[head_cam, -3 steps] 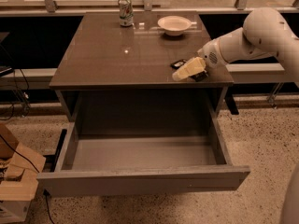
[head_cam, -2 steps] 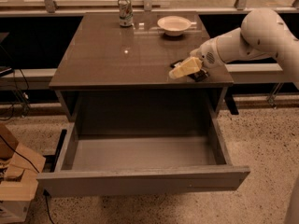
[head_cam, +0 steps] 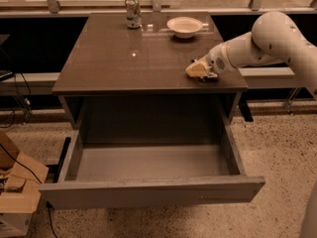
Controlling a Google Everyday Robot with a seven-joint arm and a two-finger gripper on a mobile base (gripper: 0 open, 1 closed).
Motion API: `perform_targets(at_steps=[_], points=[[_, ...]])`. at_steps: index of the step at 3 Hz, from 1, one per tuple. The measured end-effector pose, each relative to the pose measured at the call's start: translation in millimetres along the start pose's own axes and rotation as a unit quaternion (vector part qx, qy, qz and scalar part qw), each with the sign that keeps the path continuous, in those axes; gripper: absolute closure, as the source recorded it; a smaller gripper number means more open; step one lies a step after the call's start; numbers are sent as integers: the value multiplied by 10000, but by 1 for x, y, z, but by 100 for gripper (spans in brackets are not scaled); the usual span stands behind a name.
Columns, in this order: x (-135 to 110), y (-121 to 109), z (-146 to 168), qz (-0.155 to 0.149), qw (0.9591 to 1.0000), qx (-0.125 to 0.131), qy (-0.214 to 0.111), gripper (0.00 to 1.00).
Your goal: Place rxbar chocolate into top drawer
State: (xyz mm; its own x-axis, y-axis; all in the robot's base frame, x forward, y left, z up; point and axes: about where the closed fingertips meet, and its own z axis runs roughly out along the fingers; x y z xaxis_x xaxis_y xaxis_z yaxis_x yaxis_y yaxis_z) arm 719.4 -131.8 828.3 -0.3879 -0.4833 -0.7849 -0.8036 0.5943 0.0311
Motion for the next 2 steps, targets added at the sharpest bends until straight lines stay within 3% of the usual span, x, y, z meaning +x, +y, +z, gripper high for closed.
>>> perform_targets(at_steps=[1, 2], points=[[1, 1, 0, -51, 10000, 47, 51, 97], [-19, 16, -12, -339, 9993, 104, -139, 25]])
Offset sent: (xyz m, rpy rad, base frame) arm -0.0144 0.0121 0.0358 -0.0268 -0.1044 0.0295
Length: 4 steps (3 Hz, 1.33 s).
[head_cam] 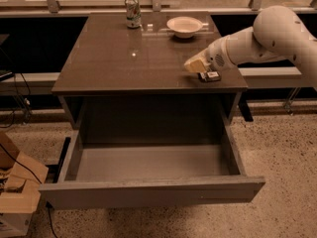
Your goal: Place rxbar chocolate into top drawer
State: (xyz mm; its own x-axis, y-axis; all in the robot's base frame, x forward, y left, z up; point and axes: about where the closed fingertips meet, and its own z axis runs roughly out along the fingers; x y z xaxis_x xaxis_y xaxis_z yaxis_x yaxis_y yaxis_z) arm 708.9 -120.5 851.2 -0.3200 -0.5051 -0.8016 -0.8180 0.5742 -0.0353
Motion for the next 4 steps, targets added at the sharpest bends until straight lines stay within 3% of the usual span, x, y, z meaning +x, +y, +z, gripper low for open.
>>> perform_targets(at_steps=[1, 2, 4], points=[[-32, 19, -14, -434, 9986, 7, -303, 2], [-41, 13, -18, -470, 9980, 203, -379, 0], [-11, -44, -11, 345, 9963, 768, -189, 0]])
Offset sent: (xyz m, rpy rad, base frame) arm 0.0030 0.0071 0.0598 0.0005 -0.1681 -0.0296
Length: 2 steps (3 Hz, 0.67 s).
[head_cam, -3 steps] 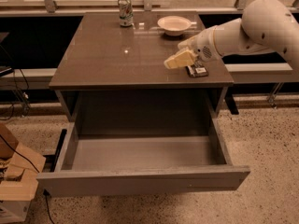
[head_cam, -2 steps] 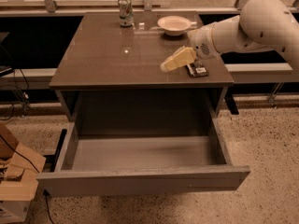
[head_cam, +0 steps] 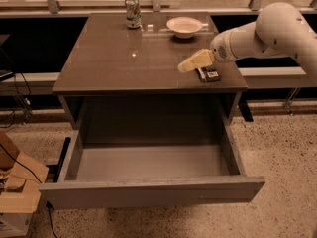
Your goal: Place rxbar chocolate into top drawer
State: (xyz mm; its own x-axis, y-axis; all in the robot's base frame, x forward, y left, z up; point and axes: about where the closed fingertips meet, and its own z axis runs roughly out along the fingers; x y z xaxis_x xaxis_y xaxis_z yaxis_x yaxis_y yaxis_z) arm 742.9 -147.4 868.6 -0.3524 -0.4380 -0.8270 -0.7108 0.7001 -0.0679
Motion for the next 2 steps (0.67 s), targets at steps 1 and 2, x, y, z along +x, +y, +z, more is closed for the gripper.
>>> perform_targets(at_steps=[1, 2], points=[[25, -17, 7, 374, 9990, 143, 222, 0], [48, -27, 10, 679, 9965, 265, 420, 26]])
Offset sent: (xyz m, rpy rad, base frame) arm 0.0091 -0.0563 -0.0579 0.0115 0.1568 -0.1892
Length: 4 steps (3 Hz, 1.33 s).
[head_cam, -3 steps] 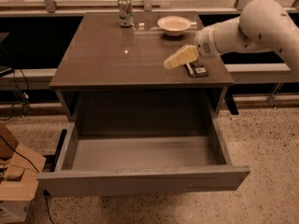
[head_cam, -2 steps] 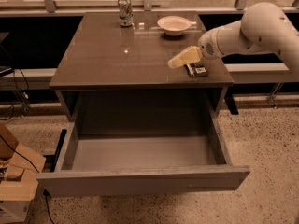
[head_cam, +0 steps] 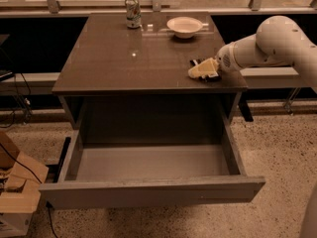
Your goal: Place rxbar chocolate into top drawer
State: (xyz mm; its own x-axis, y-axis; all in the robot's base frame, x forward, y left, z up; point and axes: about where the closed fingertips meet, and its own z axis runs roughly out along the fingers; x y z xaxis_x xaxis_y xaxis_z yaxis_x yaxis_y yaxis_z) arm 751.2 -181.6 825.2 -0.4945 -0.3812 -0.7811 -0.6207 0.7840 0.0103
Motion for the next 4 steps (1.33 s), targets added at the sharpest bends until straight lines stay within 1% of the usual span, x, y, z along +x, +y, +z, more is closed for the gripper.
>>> perform_targets(at_steps=[1, 2, 3, 4], points=[[7, 2, -1, 16, 9999, 63, 95, 50], [9, 12, -1, -37, 9999, 14, 122, 74], [6, 13, -3, -37, 9999, 14, 122, 100], [6, 13, -4, -39, 9999, 13, 120, 100]])
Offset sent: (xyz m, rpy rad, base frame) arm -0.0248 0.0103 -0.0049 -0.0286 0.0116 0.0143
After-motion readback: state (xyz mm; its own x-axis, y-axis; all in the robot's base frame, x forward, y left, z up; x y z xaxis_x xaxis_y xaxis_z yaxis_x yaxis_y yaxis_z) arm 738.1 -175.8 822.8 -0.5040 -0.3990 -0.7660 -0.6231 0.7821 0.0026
